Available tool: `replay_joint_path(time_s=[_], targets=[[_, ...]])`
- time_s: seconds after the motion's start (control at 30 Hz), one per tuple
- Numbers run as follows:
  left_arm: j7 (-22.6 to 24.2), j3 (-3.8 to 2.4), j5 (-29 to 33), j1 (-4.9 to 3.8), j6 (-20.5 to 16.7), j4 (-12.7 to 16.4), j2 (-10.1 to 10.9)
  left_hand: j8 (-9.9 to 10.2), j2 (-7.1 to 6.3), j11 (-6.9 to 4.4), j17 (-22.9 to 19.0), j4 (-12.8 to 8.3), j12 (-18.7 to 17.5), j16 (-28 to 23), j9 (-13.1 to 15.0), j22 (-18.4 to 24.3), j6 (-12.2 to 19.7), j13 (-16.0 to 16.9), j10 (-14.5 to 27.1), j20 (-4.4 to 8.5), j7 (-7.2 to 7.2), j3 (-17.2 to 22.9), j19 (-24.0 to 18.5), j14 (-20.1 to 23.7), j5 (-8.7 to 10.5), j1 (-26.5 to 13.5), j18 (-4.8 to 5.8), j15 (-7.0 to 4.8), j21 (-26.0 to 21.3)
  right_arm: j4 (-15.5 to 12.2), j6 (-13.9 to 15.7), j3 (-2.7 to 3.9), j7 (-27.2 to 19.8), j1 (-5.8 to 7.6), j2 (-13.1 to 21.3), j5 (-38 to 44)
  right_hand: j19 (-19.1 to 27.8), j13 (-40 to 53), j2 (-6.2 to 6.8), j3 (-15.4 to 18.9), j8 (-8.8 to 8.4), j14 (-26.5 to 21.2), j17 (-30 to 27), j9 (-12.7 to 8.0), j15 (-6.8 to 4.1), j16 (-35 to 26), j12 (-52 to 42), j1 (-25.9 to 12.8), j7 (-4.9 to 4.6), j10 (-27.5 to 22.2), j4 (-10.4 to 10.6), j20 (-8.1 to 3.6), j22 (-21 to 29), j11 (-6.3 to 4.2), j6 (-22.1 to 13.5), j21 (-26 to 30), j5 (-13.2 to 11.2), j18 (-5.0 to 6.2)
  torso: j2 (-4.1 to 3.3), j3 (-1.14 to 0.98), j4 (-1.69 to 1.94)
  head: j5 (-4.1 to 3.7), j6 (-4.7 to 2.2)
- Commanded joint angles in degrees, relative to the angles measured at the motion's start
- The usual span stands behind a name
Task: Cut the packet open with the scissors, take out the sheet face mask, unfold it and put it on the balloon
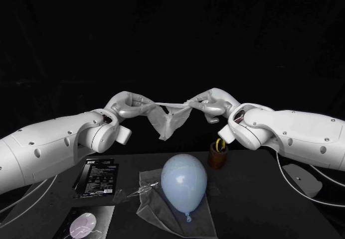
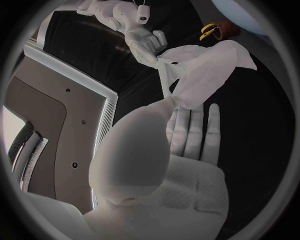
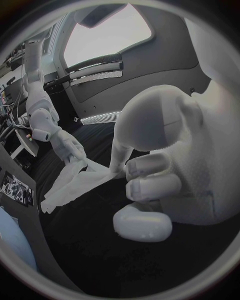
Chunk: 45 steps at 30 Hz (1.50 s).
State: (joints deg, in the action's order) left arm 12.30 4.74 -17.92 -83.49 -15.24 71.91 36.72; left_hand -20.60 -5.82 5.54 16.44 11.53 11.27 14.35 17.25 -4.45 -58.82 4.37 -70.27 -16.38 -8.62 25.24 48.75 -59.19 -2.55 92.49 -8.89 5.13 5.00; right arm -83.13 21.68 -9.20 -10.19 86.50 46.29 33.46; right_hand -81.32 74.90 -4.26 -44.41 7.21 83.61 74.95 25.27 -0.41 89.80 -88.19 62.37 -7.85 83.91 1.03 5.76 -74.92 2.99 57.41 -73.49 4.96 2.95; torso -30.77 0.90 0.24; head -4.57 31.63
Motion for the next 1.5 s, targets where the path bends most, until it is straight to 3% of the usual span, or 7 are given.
replay_joint_path(time_s=[0.03, 0.17, 0.53, 0.9, 1.07, 1.33, 1.5], targets=[[-0.92, -0.09, -3.40, -0.49, 3.14, -0.56, -0.07, -0.40, 0.18, 0.02, 0.06, -0.20, 0.18, 0.22, 4.73, -0.05, 0.32, 0.05, -0.32, 0.03, -0.10, 0.01, 0.35, -0.28, -0.20, -0.50, -0.63, 0.03, 0.19, 0.46, 0.73, 0.05, -1.77, -0.01, 0.05, 0.61, -0.39, 14.28, 0.09, 0.00, 0.25, 6.39, 15.05, 0.05, -0.12, 0.20, -0.21, 0.67, -0.08, 5.47, 0.28, -0.12, -10.44, 0.20, 0.48, -0.14, -0.02, 0.56, -0.08, 0.02, 0.04, 0.10, -0.11], [-0.99, -0.09, -4.89, -0.95, 4.26, -1.50, -0.20, -0.57, 0.13, -0.04, 0.27, -0.54, 0.19, 0.46, 4.88, -0.22, 0.38, 0.02, -0.56, 0.09, -0.07, 0.25, 1.18, -0.43, -0.19, -0.98, -1.01, -0.05, 0.60, 1.68, 0.81, 0.15, -2.39, 0.43, -0.42, 0.70, -0.42, 14.34, 0.09, 0.00, 0.25, 6.39, 15.05, 0.04, -0.12, 0.20, -0.32, 0.69, -0.08, 5.51, 0.28, -0.12, -10.46, 0.20, 0.48, -0.21, -0.05, 0.55, -0.08, 0.01, -0.01, 0.34, -0.07], [-0.45, -0.10, -6.25, -2.52, 6.01, -3.37, -1.04, -0.81, 0.13, -0.44, 0.94, -1.40, 0.64, 1.56, 5.13, -0.61, 0.52, 0.13, -2.00, 0.33, 0.08, 0.55, 2.82, -1.97, -0.20, -1.72, -1.49, -0.65, 1.51, 5.60, -1.48, 0.29, -2.47, 3.19, -2.70, 3.09, -0.48, 14.36, 0.10, 0.01, 0.24, 6.39, 15.05, 0.04, -0.12, 0.20, -0.36, 0.71, -0.07, 5.53, 0.29, -0.12, -10.49, 0.19, 0.48, -0.32, -0.09, 0.52, -0.01, 0.08, 0.06, 0.34, -0.11], [0.32, -0.11, -6.46, -3.70, 6.87, -5.23, -1.55, -0.84, 0.16, -0.47, 1.08, -1.66, 0.57, 1.63, 5.19, -0.79, 0.56, 0.08, -2.10, 0.51, 0.11, 0.66, 3.44, -2.07, -0.19, -1.95, -1.57, -0.72, 1.90, 8.30, -4.34, 0.35, -1.81, 4.63, -4.40, 8.89, -0.63, 14.42, 0.19, 0.08, 0.27, 6.39, 15.05, 0.06, -0.13, 0.20, -0.47, 0.78, -0.05, 5.58, 0.33, -0.13, -10.57, 0.19, 0.53, -0.61, -0.28, 0.46, -0.03, 0.06, 0.02, 0.41, -0.28], [0.92, -0.19, -6.50, -4.54, 7.60, -6.60, -1.83, -0.88, 0.24, -0.49, 1.45, -2.36, 0.40, 1.98, 5.29, -1.40, 0.62, -0.03, -2.27, 1.21, 0.09, 0.61, 5.20, -2.56, -0.19, -2.34, -1.63, -0.87, 3.13, 9.52, -5.54, 0.35, -1.59, 5.19, -5.12, 11.63, -0.64, 14.40, 0.23, 0.13, 0.29, 6.39, 15.05, 0.07, -0.13, 0.20, -0.44, 0.81, -0.04, 5.56, 0.37, -0.13, -10.59, 0.18, 0.58, -0.65, -0.37, 0.45, -0.06, 0.05, 0.02, 0.48, -0.29], [1.61, -0.35, -8.72, -6.86, 8.98, -9.43, -2.44, -0.88, 0.44, -0.62, 1.94, -3.11, 0.22, 2.60, 5.35, -2.10, 0.56, -0.12, -2.50, 2.05, 0.19, 0.35, 6.66, -3.45, -0.19, -2.71, -1.60, -1.20, 4.39, 10.76, -6.36, 0.37, -1.32, 5.93, -6.02, 15.43, -0.78, 14.47, 0.29, 0.19, 0.32, 6.39, 15.05, 0.08, -0.13, 0.20, -0.57, 0.85, -0.03, 5.61, 0.41, -0.14, -10.66, 0.18, 0.65, -0.93, -0.50, 0.39, -0.03, 0.03, 0.03, 0.44, -0.24], [1.77, -0.34, -12.00, -7.91, 9.96, -11.64, -3.16, -0.85, 0.57, -0.70, 2.25, -3.53, 0.12, 3.00, 5.36, -2.53, 0.49, -0.17, -2.66, 2.52, 0.27, 0.09, 7.27, -3.94, -0.19, -2.93, -1.53, -1.39, 5.10, 11.80, -5.11, 0.43, -1.21, 6.34, -6.60, 16.91, -0.85, 14.48, 0.30, 0.21, 0.33, 6.39, 15.05, 0.08, -0.14, 0.20, -0.60, 0.87, -0.02, 5.62, 0.43, -0.14, -10.70, 0.18, 0.66, -1.07, -0.54, 0.36, -0.04, 0.03, 0.07, 0.36, -0.27]])
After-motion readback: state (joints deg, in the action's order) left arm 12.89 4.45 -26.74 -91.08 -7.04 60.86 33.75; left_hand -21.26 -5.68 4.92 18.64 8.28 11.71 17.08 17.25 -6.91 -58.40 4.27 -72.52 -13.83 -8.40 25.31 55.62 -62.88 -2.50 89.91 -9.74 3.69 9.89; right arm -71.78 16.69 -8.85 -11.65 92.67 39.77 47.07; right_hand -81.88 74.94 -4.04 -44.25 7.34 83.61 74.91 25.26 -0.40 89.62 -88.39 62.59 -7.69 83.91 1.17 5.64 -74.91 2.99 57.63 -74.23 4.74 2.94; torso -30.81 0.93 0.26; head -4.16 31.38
